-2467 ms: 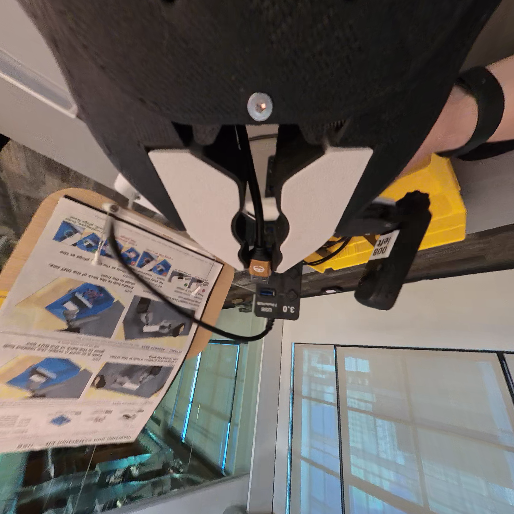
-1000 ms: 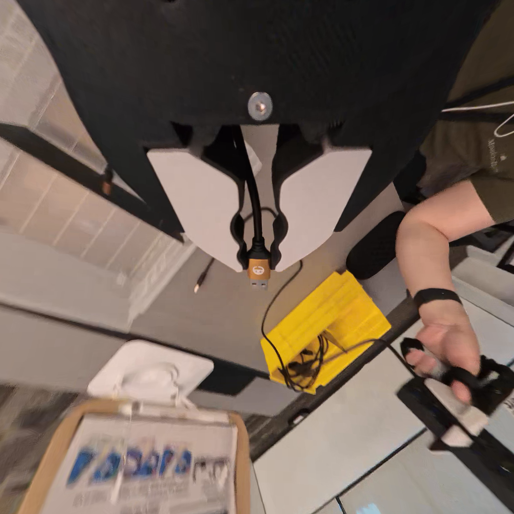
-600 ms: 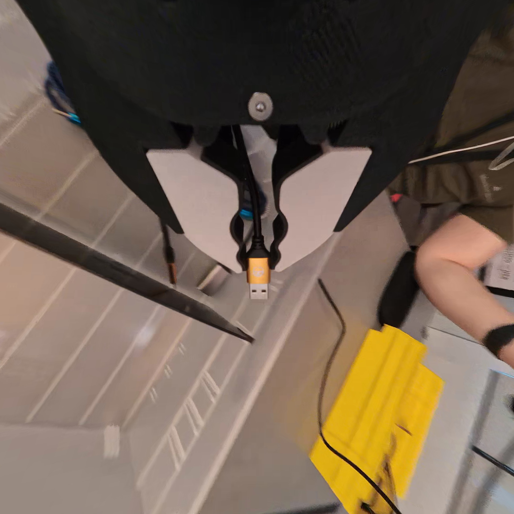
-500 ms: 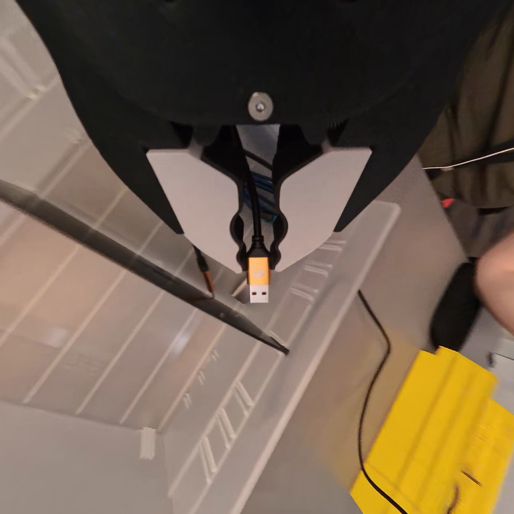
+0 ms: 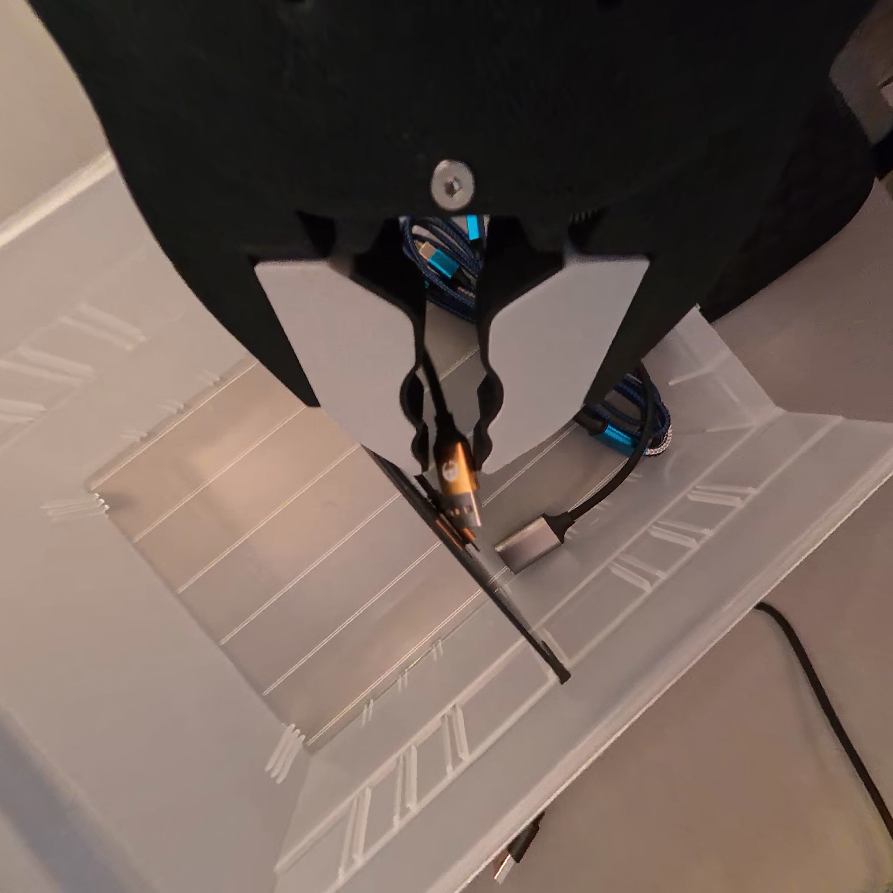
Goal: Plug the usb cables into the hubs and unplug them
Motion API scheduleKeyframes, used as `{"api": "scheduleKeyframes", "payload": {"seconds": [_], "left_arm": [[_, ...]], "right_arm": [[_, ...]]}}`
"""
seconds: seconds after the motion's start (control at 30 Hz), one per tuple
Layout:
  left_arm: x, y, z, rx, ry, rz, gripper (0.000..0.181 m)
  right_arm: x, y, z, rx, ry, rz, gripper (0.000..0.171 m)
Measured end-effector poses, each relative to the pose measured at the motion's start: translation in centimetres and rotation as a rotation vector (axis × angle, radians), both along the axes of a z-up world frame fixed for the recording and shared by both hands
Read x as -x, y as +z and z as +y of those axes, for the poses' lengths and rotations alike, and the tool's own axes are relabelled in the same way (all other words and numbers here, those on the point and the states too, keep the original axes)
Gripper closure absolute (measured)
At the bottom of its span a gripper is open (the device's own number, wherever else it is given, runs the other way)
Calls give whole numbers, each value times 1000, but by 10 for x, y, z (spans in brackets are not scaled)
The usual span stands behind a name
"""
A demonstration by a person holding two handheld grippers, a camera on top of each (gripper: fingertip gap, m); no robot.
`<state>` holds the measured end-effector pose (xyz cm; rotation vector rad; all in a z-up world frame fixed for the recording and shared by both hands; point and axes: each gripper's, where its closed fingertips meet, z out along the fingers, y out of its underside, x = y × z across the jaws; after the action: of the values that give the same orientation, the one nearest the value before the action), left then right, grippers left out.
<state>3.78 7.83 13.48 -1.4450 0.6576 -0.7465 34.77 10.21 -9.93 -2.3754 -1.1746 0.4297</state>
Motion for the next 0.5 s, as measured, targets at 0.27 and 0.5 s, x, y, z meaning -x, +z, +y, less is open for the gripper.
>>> {"api": "scheduleKeyframes", "payload": {"seconds": [0.27, 0.5], "left_arm": [[-31, -16, -8, 24, -81, 64, 155], [-49, -12, -21, 12, -149, 21, 155]], "right_arm": [[2, 53, 3, -221, 64, 55, 138], [59, 151, -25, -544, 195, 351, 111]]}}
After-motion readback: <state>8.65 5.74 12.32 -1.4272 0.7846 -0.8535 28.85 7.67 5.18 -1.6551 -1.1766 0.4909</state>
